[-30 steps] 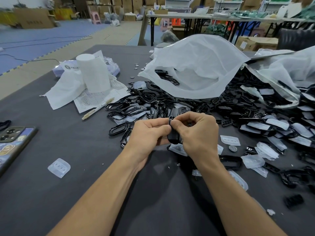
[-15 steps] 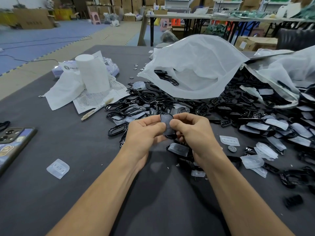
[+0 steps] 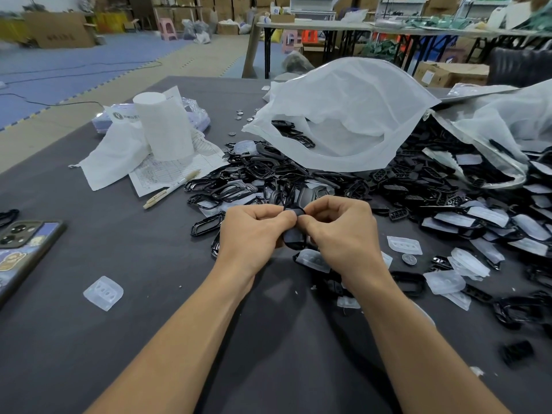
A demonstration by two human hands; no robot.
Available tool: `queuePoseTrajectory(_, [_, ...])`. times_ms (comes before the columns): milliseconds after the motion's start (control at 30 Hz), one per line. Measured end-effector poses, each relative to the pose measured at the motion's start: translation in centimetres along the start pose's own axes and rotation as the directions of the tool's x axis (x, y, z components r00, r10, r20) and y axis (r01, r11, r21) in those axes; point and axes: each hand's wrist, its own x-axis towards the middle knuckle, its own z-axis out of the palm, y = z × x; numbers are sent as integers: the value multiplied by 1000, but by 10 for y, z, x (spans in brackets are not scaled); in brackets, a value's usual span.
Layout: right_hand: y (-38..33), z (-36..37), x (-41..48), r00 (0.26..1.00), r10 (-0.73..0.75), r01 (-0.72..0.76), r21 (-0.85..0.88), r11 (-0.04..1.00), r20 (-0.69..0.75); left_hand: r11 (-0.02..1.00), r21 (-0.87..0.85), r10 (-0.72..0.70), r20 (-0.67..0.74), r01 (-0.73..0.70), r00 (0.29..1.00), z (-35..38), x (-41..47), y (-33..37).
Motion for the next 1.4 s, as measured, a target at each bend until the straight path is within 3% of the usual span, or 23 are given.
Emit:
queuePoseTrajectory(100, [1, 0, 0, 1000, -10, 10, -3, 1000, 16, 1000, -22, -4, 5, 5, 1000, 0, -1, 1])
queuePoseTrajectory(267, [1, 2, 1, 997, 18, -28, 137, 990, 70, 998, -56, -26, -8, 25, 1000, 0, -1, 3])
queuePoseTrajectory(700, [3, 3, 0, 1000, -13, 13, 81, 997, 6, 988, -141, -61, -3, 60, 998, 4, -4, 6])
queuePoseTrajectory(1200, [0, 4, 0, 998, 33, -37, 87, 995, 46, 967, -247, -68, -2, 66, 998, 1, -5, 9])
queuePoseTrajectory(1400, [-1, -1, 2, 998, 37, -43, 120, 992, 53, 989, -127, -67, 18, 69, 998, -4, -3, 13])
